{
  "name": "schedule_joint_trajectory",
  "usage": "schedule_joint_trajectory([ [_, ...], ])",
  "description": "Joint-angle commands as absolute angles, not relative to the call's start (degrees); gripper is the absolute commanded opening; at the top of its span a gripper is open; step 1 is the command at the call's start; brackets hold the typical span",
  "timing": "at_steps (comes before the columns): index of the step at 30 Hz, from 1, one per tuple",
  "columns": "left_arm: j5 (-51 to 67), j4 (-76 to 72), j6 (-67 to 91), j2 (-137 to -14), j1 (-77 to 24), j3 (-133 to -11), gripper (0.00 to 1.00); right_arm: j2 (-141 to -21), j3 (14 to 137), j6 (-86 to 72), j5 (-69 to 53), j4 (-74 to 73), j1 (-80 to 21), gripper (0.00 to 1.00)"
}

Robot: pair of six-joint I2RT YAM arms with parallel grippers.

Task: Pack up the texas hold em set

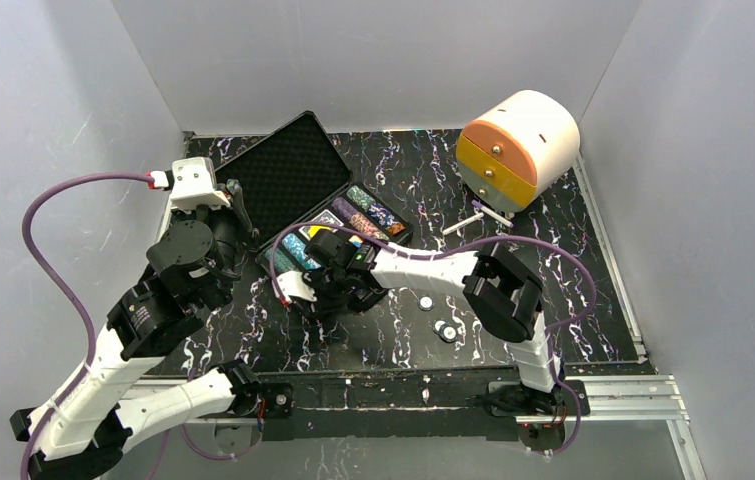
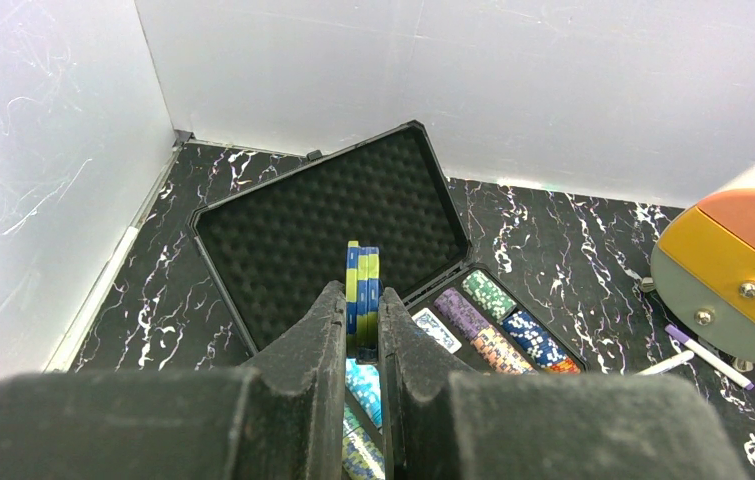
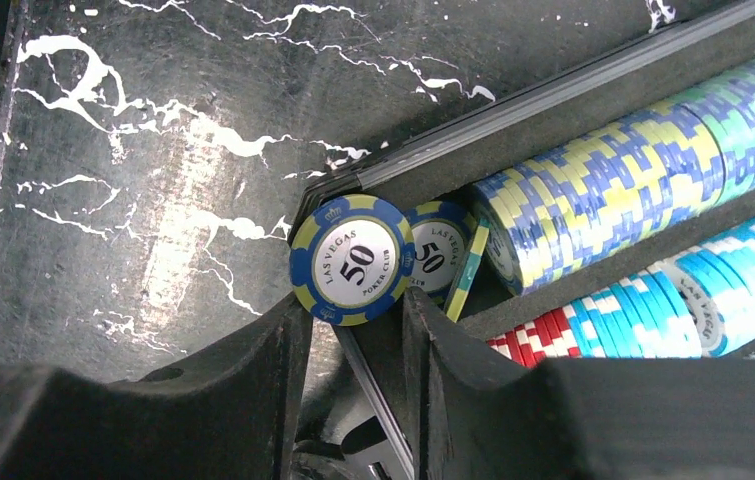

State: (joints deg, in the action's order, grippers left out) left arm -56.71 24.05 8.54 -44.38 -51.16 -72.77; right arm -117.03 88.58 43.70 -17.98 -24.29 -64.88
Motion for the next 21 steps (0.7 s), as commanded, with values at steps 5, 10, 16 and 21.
schedule_joint_trajectory([
  [5, -58.39, 23.13, 8.99, -44.03, -50.99, -73.21, 0.0, -112.4, 84.69, 33.12, -8.29, -17.6, -62.14, 0.47],
  [10, -58.32, 23.03, 8.97, -44.42, -51.03, -73.45, 0.0, -109.54, 81.46, 27.23, -6.89, -14.1, -61.88, 0.46],
  [16, -57.95, 22.98, 9.19, -45.08, -51.03, -73.57, 0.0, -104.94, 76.59, 23.76, -8.22, -11.66, -61.87, 0.46],
  [21, -57.85, 23.55, 9.61, -45.49, -50.98, -73.56, 0.0, -97.97, 70.93, 20.85, -12.06, -7.04, -60.99, 0.52],
])
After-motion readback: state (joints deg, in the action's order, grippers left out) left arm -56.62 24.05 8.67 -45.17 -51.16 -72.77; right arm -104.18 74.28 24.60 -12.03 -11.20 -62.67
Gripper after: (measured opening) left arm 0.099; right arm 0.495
